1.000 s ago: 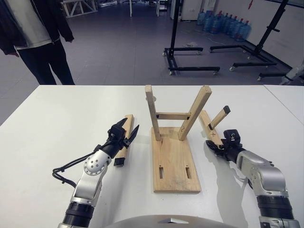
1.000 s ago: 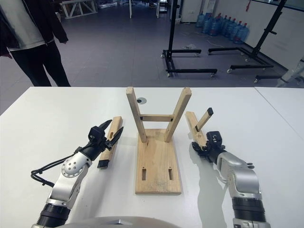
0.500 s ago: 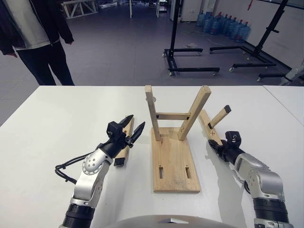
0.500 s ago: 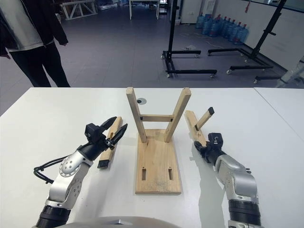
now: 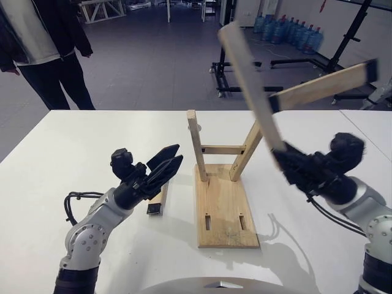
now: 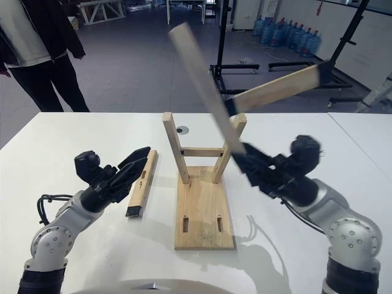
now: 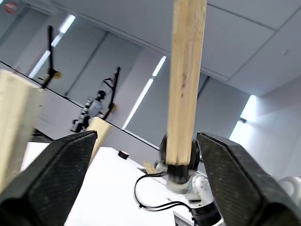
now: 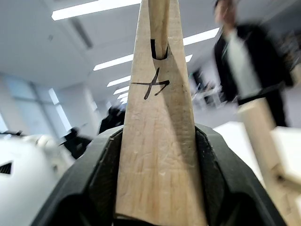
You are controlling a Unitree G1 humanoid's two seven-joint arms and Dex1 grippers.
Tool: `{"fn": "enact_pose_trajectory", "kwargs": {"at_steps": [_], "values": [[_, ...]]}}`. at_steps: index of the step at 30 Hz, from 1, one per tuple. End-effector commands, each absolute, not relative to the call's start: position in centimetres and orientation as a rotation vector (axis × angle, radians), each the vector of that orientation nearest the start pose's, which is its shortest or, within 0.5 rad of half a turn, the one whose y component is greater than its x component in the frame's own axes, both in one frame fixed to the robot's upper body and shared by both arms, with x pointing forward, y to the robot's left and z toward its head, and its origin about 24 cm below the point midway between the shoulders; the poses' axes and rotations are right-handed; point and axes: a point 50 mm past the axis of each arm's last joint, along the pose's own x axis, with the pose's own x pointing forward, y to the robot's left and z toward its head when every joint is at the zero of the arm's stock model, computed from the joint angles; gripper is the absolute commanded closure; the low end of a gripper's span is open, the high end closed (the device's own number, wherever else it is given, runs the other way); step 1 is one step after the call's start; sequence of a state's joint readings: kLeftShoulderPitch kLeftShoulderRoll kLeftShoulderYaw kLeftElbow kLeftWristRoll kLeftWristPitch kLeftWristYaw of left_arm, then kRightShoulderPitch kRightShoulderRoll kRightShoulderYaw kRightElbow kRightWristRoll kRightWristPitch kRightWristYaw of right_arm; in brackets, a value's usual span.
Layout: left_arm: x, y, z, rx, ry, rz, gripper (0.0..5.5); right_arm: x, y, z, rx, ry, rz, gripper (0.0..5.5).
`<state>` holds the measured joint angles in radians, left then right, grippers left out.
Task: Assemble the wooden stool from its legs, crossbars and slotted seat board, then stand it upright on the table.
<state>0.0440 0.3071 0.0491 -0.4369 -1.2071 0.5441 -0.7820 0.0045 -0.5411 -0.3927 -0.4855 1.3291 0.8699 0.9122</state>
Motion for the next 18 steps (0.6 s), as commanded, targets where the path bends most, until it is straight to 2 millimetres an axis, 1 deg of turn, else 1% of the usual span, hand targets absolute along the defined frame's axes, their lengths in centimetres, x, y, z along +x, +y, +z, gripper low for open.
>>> {"fn": "enact_pose_trajectory", "kwargs": {"at_steps": [1,3,6,9,12,18], "values": [[20.4,12.9,13.8,-0.837,-0.088,-1.274,1.19,19.5,-17.9,14.9,0.582,0.099,1.375,3.45],[20.3,12.5,14.0,-0.857,-0.070,-1.319,1.19,19.9,-17.1,14.0,0.568,0.134,1.410,3.45],[20.6,12.0,13.9,-0.890,-0.048,-1.328,1.19,20.1,-15.8,13.3,0.535,0.171,1.478,3.45],[20.6,11.9,14.3,-0.904,-0.071,-1.350,1.19,20.3,-15.5,12.7,0.505,0.193,1.495,3.45],[20.4,12.0,14.5,-0.920,-0.087,-1.355,1.19,20.3,-15.3,12.5,0.491,0.190,1.495,3.45],[20.3,12.3,14.3,-0.931,-0.089,-1.340,2.06,20.2,-15.0,12.2,0.496,0.182,1.477,3.45]]}}
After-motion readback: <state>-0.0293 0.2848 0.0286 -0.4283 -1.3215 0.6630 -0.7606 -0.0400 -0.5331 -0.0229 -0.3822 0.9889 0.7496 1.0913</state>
